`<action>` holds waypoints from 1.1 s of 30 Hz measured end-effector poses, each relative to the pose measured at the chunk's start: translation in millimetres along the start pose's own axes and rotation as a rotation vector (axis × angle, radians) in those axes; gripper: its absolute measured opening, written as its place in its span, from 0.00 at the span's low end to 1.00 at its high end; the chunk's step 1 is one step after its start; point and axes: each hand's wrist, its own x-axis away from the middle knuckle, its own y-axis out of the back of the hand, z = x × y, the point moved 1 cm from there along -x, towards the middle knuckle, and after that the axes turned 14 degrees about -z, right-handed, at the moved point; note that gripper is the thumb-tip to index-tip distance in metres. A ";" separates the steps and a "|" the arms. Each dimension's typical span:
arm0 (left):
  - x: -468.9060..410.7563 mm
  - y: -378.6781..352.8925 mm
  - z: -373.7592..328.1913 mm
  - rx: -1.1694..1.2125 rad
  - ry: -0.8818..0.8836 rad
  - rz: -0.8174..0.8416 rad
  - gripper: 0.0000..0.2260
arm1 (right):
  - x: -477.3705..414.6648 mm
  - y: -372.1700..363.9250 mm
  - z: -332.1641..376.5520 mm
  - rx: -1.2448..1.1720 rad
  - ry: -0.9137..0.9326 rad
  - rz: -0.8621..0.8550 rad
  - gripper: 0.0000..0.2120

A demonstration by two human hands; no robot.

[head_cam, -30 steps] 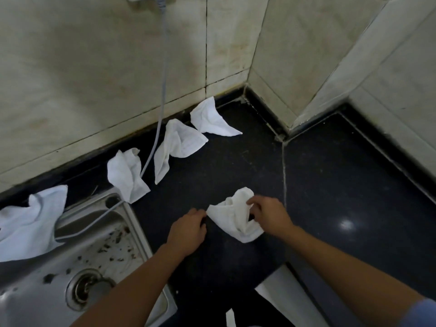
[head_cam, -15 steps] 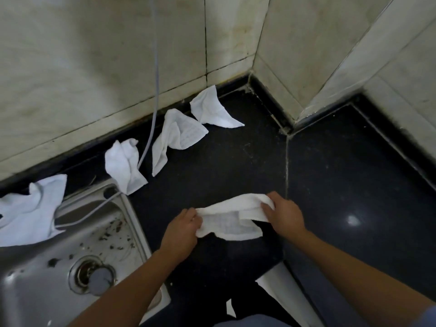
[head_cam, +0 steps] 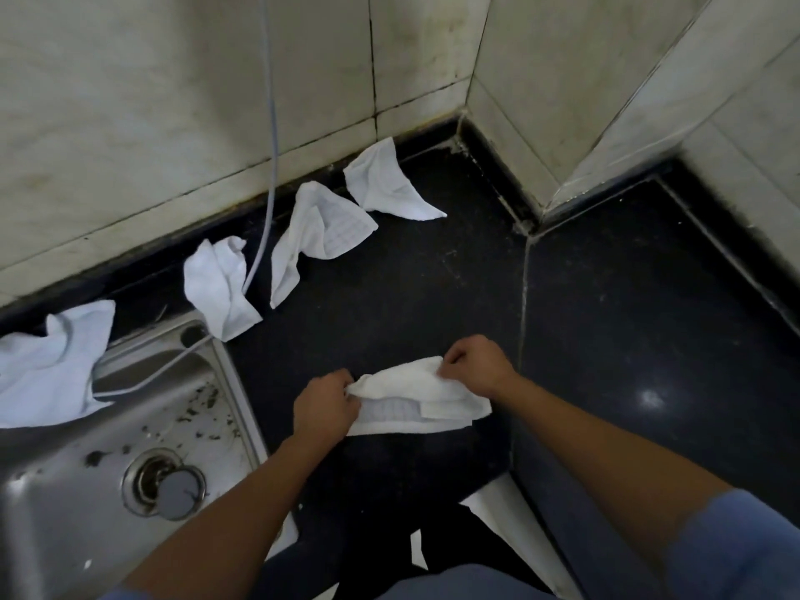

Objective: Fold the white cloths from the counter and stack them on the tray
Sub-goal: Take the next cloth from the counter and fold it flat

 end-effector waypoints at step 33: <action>22.6 3.1 12.0 -0.234 -0.024 0.011 0.09 | 22.5 16.6 -37.6 0.265 -0.071 -0.144 0.20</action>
